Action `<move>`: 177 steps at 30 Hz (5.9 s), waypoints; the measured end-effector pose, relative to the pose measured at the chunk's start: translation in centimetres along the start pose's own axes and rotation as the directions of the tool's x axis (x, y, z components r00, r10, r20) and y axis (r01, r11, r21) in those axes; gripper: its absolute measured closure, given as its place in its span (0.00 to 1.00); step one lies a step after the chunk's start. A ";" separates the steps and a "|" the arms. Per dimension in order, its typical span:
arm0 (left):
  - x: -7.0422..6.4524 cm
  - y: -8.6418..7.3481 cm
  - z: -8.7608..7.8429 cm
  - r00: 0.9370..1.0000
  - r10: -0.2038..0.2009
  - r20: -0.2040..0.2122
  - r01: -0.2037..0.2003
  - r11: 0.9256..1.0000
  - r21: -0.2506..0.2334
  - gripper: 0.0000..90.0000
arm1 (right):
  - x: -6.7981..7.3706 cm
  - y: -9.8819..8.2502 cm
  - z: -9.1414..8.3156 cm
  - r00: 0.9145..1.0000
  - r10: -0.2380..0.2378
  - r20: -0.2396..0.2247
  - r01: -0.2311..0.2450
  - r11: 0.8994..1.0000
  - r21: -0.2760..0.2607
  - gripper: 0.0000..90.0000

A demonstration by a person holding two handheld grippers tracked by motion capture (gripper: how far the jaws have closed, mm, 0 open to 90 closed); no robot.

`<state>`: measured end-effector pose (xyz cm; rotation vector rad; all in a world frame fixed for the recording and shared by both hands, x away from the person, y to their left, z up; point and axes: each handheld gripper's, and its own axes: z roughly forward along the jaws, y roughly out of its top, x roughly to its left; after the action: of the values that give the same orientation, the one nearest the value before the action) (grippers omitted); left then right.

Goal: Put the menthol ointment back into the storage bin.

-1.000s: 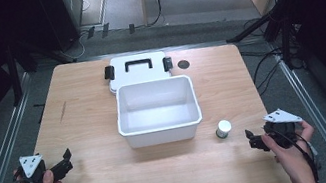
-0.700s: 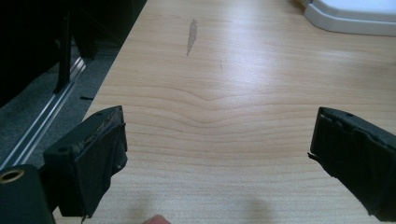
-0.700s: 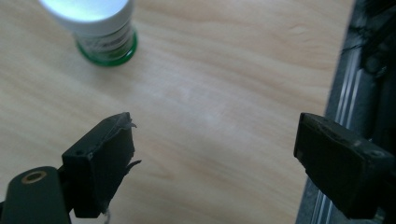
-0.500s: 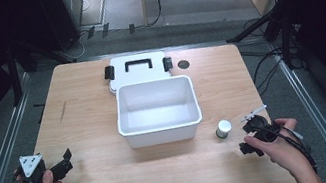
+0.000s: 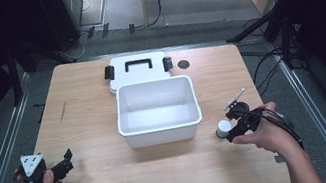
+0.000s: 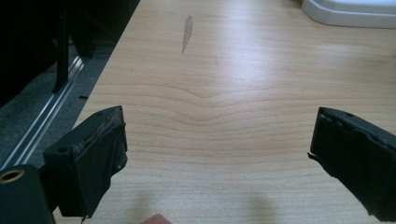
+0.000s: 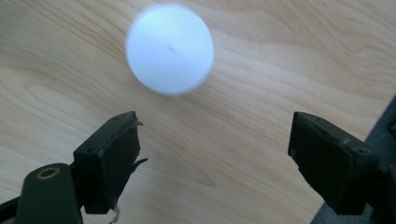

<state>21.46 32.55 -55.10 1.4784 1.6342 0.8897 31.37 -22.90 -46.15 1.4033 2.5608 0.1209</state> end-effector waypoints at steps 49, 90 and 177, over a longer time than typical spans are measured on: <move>-0.2 0.0 0.1 1.000 -0.003 -0.015 0.003 1.000 0.017 0.07 | -0.2 4.7 0.4 0.991 -0.018 -0.129 0.027 0.998 0.063 0.57; -0.2 0.0 0.1 1.000 -0.004 0.029 0.003 0.999 0.035 0.00 | 0.0 12.1 -10.2 0.989 -0.087 -0.119 0.083 0.996 -0.038 0.57; -0.1 0.1 0.3 0.999 -0.011 0.037 0.010 0.999 0.047 0.00 | 9.2 16.5 0.3 0.700 -0.710 -0.071 0.714 0.695 0.091 0.57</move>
<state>21.74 32.41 -55.15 1.5082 1.6439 0.8181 40.22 -6.27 -44.93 0.3236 2.9677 -0.1373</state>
